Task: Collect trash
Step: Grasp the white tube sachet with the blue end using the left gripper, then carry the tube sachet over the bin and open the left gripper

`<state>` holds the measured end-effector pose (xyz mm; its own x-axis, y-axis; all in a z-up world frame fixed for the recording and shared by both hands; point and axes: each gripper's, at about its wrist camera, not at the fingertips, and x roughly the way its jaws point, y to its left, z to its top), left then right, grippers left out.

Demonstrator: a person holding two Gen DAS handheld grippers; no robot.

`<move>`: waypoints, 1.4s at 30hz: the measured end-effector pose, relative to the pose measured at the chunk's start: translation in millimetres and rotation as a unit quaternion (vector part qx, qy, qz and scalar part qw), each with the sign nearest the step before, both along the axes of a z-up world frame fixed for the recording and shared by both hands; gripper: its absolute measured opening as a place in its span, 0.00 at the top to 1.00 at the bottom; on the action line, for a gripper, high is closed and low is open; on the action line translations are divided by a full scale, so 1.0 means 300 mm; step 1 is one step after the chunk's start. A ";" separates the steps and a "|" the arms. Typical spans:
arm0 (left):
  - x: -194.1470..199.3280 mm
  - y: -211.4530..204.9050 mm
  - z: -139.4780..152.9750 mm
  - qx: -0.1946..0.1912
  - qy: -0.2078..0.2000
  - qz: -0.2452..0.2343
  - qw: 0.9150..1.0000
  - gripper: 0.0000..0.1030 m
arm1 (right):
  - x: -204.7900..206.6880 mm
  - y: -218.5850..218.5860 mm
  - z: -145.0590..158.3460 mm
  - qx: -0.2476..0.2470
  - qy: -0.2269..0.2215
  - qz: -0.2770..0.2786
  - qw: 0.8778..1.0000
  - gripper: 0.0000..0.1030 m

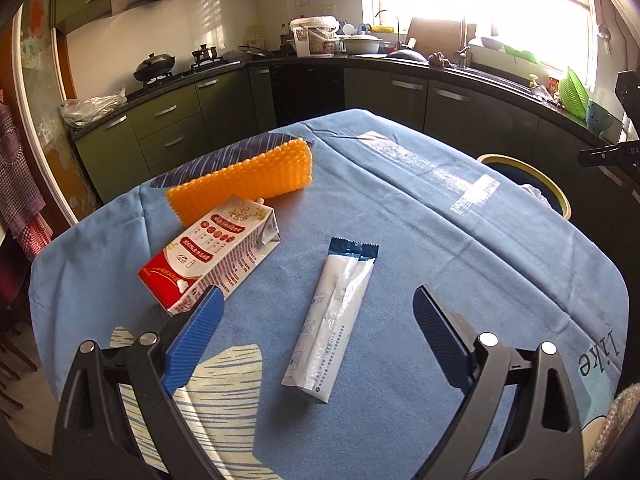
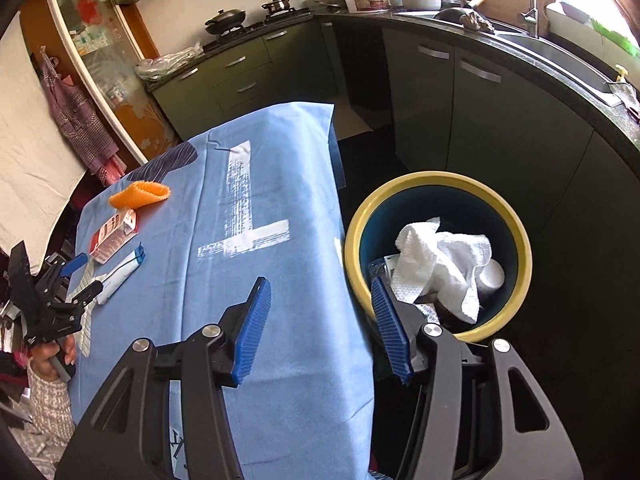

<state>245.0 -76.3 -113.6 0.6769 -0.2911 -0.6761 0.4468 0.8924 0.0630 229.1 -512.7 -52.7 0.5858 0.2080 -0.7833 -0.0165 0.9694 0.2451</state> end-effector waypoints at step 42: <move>-0.004 -0.830 0.263 -0.059 0.071 -0.231 0.969 0.79 | -0.307 -0.277 -0.002 0.078 -0.053 -0.065 0.993 0.44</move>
